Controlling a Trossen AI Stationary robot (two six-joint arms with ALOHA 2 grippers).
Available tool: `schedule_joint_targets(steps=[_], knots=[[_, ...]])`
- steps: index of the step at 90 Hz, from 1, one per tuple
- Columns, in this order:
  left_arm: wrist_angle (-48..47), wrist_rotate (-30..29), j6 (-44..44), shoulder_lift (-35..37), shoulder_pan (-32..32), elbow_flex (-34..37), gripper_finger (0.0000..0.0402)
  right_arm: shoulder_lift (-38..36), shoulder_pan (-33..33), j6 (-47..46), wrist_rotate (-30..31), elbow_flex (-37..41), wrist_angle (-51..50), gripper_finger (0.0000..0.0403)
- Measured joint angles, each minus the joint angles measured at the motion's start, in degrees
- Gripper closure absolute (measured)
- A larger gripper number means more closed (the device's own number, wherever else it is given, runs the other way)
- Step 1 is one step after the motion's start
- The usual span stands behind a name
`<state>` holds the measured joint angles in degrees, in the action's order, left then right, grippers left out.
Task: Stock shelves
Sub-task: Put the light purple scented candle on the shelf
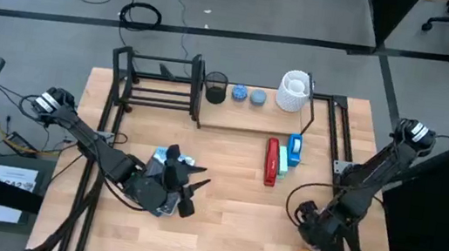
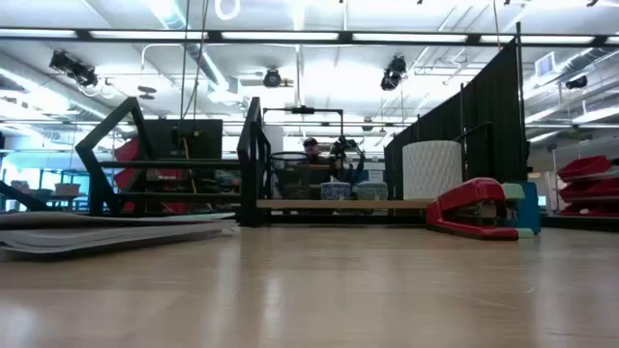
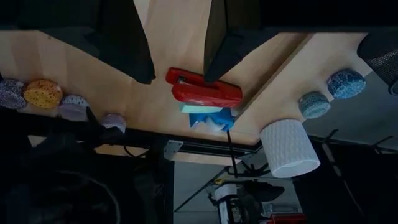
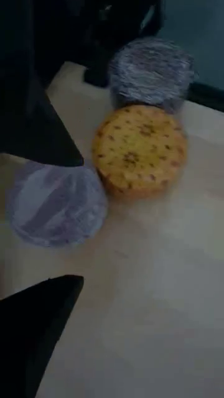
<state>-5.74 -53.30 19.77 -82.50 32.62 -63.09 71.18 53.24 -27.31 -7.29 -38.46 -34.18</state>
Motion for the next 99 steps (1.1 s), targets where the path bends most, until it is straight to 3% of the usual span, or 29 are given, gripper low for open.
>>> schedule_joint_targets(steps=[14,36,66,79,99], knots=[[0.0,0.0,0.0,0.0,0.0,0.0,0.0275,1.2,5.6,0.4,3.7,0.0,1.2,0.0092],[0.0,0.0,0.2,0.0,0.0,0.0,0.0275,8.5,12.4,-4.8,13.8,0.0,0.8,0.0094],[0.7,0.0,0.5,0.0,-1.5,0.0,0.0275,9.8,10.5,-18.9,14.5,0.0,0.0,0.0096],[1.6,0.2,0.3,0.0,-1.5,0.0,0.0275,9.3,8.6,-19.4,19.9,-0.1,0.1,0.0096],[1.5,0.3,0.2,0.0,-1.5,0.0,0.0275,9.3,5.9,-17.4,20.4,0.0,-0.1,0.0096]])
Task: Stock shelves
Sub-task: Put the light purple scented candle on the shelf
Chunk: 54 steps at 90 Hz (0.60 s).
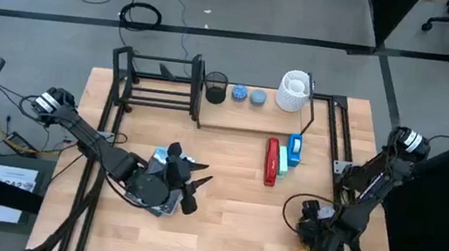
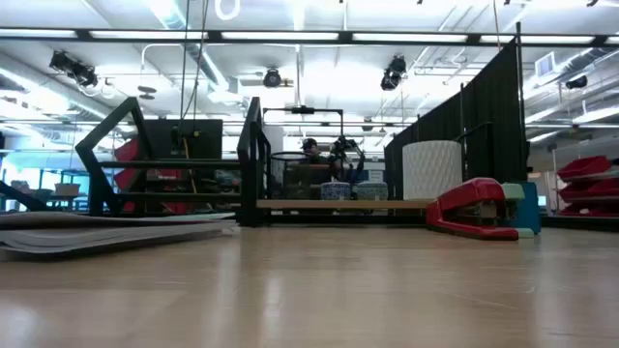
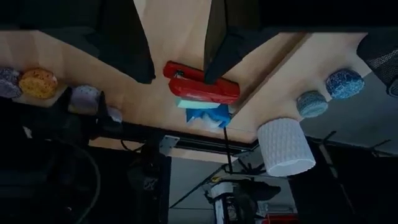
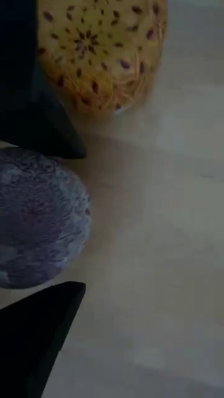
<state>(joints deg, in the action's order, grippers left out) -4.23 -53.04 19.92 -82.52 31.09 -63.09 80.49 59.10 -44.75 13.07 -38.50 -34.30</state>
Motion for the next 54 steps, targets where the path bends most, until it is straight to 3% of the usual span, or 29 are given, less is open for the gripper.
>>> schedule_joint_targets(steps=[36,54], knots=[[0.1,0.1,-0.1,0.0,0.0,0.0,0.0275,0.0,-0.8,-5.6,-1.0,0.0,-2.7,0.0099],[0.1,0.1,-0.3,0.0,0.0,0.0,0.0275,-0.1,-0.8,-9.1,-1.3,-0.1,-4.3,0.0152]])
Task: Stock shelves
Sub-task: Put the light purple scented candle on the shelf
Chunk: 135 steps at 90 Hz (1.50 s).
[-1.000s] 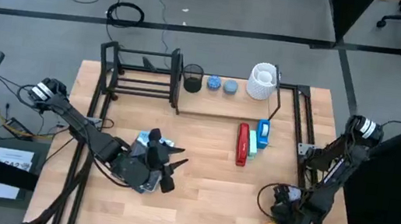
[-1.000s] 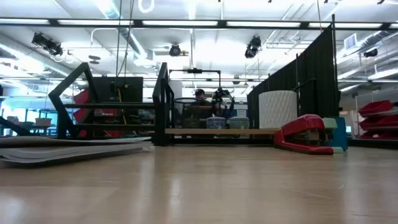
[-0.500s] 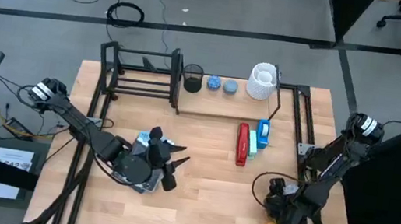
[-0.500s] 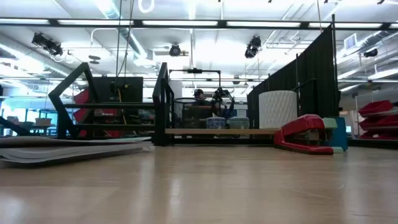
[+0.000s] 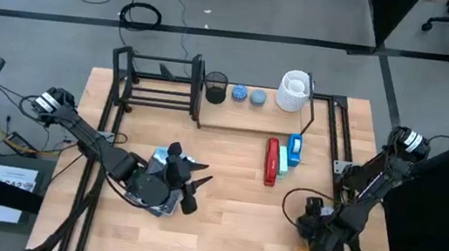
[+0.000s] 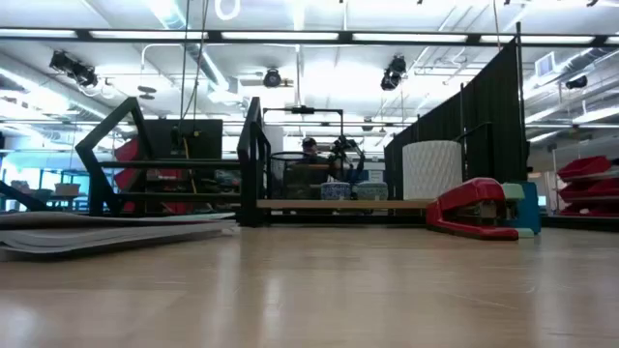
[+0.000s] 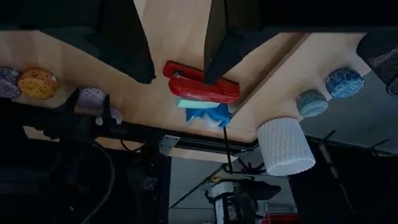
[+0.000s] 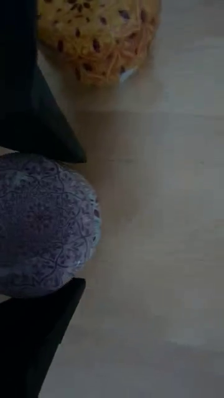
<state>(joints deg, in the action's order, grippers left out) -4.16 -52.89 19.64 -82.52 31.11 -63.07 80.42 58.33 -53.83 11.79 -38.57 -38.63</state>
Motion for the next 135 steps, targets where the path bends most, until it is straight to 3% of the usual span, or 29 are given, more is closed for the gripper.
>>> schedule_joint_targets(steps=[31,46,58,79,103,120,135], knots=[[0.0,0.0,-1.4,0.0,-0.3,0.0,0.0275,0.0,-0.9,-5.5,0.8,-0.1,-0.8,0.0153],[0.0,-0.1,-1.5,0.0,-0.4,0.0,0.0275,0.2,-5.9,-4.4,0.2,-4.2,-2.9,0.0153],[0.1,-0.9,-3.2,0.0,-0.4,0.0,0.0275,0.2,-12.1,2.7,0.7,-9.1,-3.7,0.0153],[2.2,-2.1,-6.5,0.8,-0.4,0.0,0.0275,0.2,-27.2,22.7,3.0,-19.1,-3.2,0.0153],[1.2,-5.6,-9.1,2.4,-0.4,0.0,0.0275,0.1,-53.3,47.3,0.0,-24.8,1.8,0.0153],[0.9,-9.0,-8.7,2.4,-0.4,0.0,0.0275,3.2,-70.2,55.1,-6.9,-24.9,18.2,0.0153],[2.5,-12.0,-8.9,2.4,-0.4,0.0,0.0275,12.3,-77.7,56.1,-17.1,-26.1,31.5,0.0153]])
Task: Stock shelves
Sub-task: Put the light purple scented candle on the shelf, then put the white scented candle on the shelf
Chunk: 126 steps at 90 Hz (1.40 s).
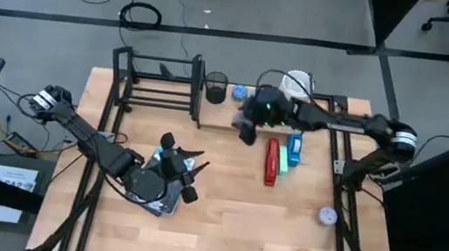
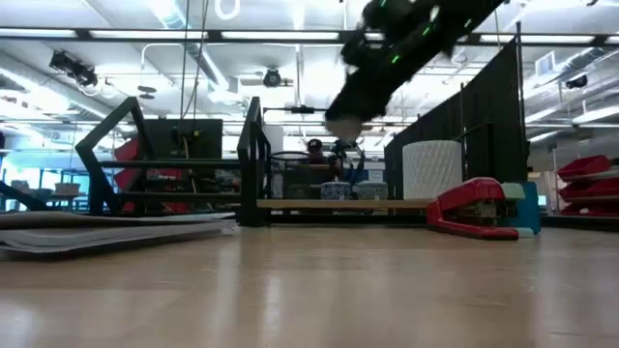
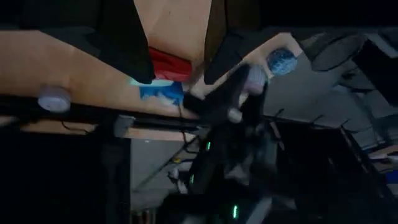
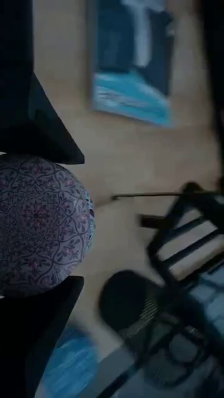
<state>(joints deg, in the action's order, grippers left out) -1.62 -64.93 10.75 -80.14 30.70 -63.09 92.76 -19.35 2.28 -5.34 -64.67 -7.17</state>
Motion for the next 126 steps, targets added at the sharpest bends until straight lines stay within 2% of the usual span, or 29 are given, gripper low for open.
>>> schedule_joint_targets(steps=[21,37,50,72,114,126], knots=[[3.5,-1.7,0.0,0.0,0.2,0.0,0.0275,11.7,-2.8,3.6,2.7,-11.0,-5.8,0.0153],[3.7,-1.8,0.1,0.0,0.2,0.0,0.0275,16.6,-4.2,4.1,4.2,-18.1,-13.0,0.0141],[4.0,-1.7,0.2,0.0,0.2,0.0,0.0275,19.5,-5.6,5.1,4.6,-19.9,-14.3,0.0132],[4.9,-3.2,0.2,0.0,0.2,0.0,0.0275,21.8,-7.3,5.6,5.9,-20.5,-15.0,0.0132],[7.0,-3.2,0.2,0.0,0.1,0.0,0.0275,21.5,-7.2,8.8,8.1,-20.6,-13.6,0.0053],[7.0,-3.2,0.3,0.0,0.1,0.0,0.0275,19.4,-5.7,8.3,8.3,-20.5,-15.2,0.0040]])
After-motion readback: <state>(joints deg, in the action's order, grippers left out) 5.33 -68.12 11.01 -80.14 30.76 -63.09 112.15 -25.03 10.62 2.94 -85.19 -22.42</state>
